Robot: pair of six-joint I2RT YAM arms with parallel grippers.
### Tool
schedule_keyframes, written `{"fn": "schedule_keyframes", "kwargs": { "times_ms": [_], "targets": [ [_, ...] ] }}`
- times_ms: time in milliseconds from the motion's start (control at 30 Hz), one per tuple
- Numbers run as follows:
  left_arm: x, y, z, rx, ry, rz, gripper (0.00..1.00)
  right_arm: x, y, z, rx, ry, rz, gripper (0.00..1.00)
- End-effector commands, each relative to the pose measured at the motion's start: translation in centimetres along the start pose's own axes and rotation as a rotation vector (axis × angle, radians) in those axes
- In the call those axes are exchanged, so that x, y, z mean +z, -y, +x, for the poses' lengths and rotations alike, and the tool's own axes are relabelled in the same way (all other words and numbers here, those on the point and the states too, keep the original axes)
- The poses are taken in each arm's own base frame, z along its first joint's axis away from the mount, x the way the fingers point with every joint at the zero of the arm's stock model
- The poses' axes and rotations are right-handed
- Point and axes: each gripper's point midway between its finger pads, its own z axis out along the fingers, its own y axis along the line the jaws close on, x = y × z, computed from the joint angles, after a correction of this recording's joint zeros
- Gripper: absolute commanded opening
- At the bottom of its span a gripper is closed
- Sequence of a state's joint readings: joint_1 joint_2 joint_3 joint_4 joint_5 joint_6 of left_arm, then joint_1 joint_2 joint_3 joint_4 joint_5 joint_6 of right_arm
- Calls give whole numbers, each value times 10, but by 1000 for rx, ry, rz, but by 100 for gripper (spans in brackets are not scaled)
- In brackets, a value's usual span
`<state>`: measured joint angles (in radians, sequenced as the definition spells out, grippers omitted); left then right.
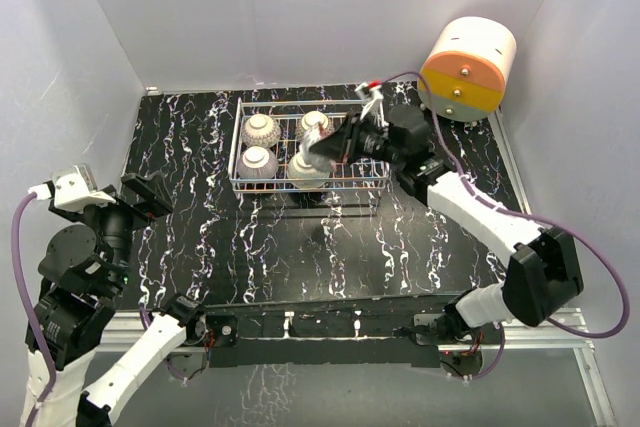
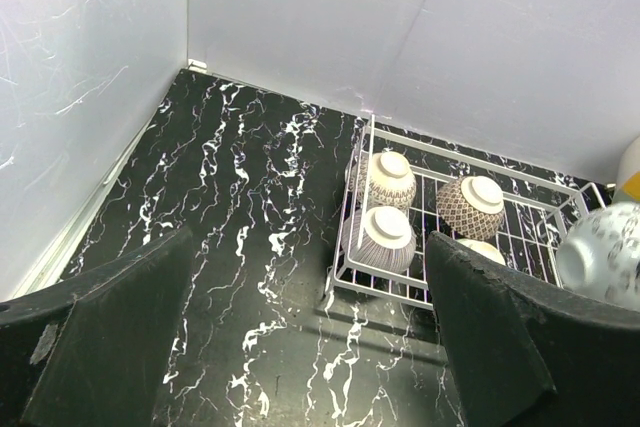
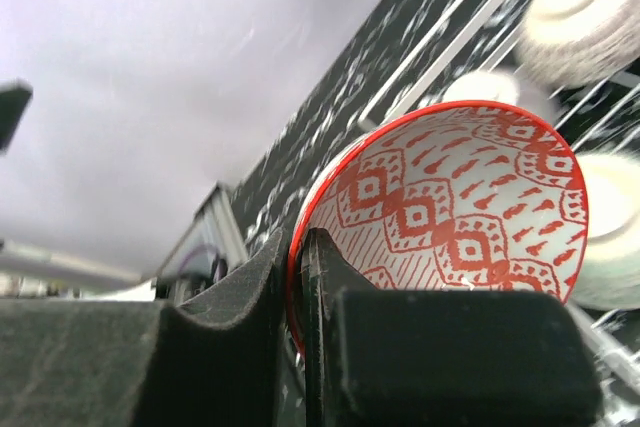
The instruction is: Load the bowls into the dish rack
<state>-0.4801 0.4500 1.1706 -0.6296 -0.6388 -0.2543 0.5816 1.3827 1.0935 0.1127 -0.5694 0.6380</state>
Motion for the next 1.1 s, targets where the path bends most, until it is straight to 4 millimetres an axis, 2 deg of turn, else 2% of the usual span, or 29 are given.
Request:
{"fn": "schedule_keyframes", "kwargs": {
  "times_ms": [0, 100, 167, 300, 533, 600, 833, 1067],
  "targets": [
    [-6, 1, -15, -15, 30, 18, 97, -10, 0, -70, -13, 228, -153, 8],
    [-6, 2, -15, -12, 26, 22, 97, -7, 25, -84, 36, 261, -182, 8],
    [-6, 1, -14, -13, 25, 21, 97, -3, 39, -85, 73, 269, -205, 8],
    [-7, 0, -16, -18, 30, 18, 97, 6, 69, -74, 157, 266, -191, 8],
    [-2, 7, -15, 1, 12, 30, 97, 0, 98, -65, 226, 304, -164, 8],
    [0, 9, -16, 1, 14, 34, 97, 2, 115, -55, 272, 296, -160, 8],
    [6, 16, -12, -1, 2, 47, 97, -3, 142, -45, 358, 318, -161, 8],
    [10, 18, -11, 9, -2, 40, 97, -2, 161, -42, 351, 310, -59, 8]
  ]
}}
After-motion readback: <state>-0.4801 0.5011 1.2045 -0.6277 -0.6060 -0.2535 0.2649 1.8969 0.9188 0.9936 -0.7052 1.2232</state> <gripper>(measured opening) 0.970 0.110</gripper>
